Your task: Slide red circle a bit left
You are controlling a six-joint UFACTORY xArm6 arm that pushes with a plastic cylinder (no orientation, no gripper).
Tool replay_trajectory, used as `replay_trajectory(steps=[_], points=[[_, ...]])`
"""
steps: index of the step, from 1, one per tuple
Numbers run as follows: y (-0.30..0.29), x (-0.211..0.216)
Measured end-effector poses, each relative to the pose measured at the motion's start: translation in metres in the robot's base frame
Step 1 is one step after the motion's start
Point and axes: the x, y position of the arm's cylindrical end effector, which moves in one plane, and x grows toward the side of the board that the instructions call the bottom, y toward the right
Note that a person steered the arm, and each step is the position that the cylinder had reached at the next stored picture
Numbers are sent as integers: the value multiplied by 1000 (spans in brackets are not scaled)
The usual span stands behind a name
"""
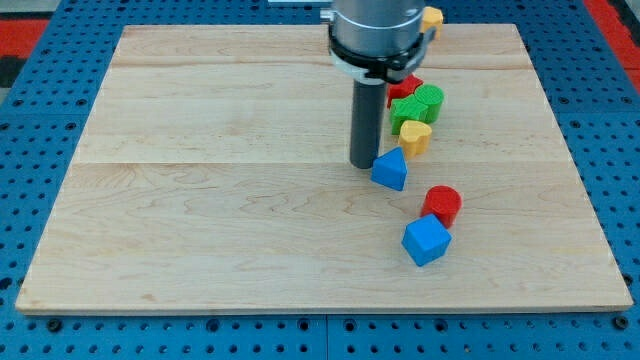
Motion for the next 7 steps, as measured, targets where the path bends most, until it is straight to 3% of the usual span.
replay_trajectory(steps=[4,7], points=[[26,10],[-22,15]])
